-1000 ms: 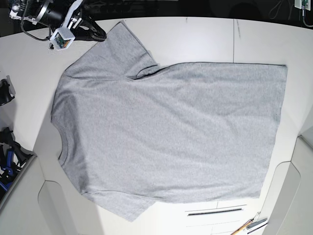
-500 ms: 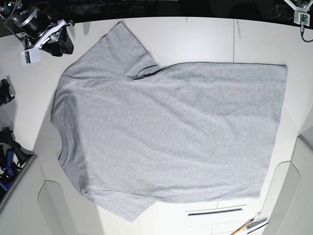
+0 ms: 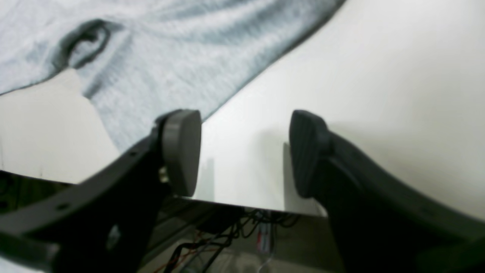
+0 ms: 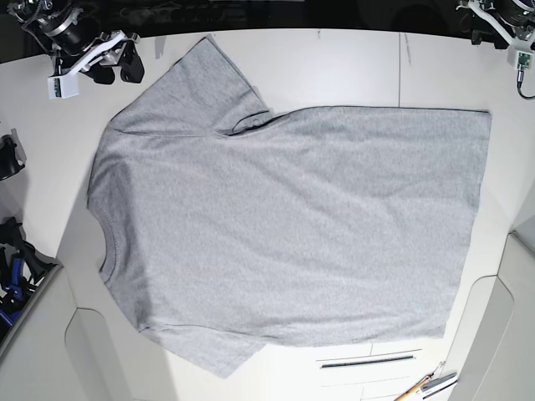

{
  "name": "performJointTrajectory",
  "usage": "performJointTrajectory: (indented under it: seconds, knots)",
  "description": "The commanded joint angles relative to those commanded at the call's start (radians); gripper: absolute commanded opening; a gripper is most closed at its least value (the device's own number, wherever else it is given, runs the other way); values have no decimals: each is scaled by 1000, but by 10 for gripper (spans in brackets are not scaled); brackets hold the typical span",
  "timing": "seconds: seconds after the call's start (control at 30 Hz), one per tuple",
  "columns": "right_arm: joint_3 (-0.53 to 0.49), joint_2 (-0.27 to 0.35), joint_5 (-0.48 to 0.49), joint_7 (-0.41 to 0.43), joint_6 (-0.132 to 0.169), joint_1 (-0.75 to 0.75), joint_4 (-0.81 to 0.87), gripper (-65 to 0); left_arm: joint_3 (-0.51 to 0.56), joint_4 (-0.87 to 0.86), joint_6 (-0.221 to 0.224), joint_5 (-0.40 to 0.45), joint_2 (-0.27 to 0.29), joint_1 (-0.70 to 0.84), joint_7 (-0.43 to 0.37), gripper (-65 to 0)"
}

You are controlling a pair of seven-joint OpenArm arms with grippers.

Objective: Fold the T-shirt properly
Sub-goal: 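Move both grippers to the shirt's shoulder edge and grasp it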

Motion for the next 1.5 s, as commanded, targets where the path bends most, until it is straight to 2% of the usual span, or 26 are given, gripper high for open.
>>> performJointTrajectory:
  seconds: [0.13, 0.23, 0.33, 0.5, 0.6, 0.77, 0.87, 1.17, 1.4, 1.5]
  knots:
    - [-1, 0, 42, -1, 72, 40, -119, -285, -76, 0, -100, -131, -8, -51, 19, -293]
    - [-2, 0, 48, -4, 102, 76, -176, -285, -78, -1, -102, -204, -39, -92, 71, -293]
    - [-5, 0, 49, -6, 101, 89, -180, -285, -78, -11, -102, -235, -63, -140, 114, -293]
    - [-46, 0, 40, -7, 101, 89, -180, -285, -78, -103, -104, -293, -94, -227, 114, -291]
    - [-74, 0, 6, -6, 101, 90, -180, -285, -78, -184, -146, -371, -114, -275, 166, -260]
    - [-93, -6, -8, 0, 101, 93, -180, -285, -78, -308, -193, -472, -136, -327, 199, -258]
    - [-93, -23, 0, 0, 100, 93, -180, -285, -70, -369, -194, -527, -135, -354, 222, -258]
    - [-98, -40, 18, -8, 101, 93, -180, -285, 65, -415, -194, -521, -134, -426, 224, -258]
    - [-100, -50, 11, -8, 101, 93, -180, -285, 66, -424, -194, -437, -136, -456, 212, -258]
    - [-100, -50, 11, -8, 101, 93, -180, -285, 66, -424, -194, -435, -136, -457, 197, -258]
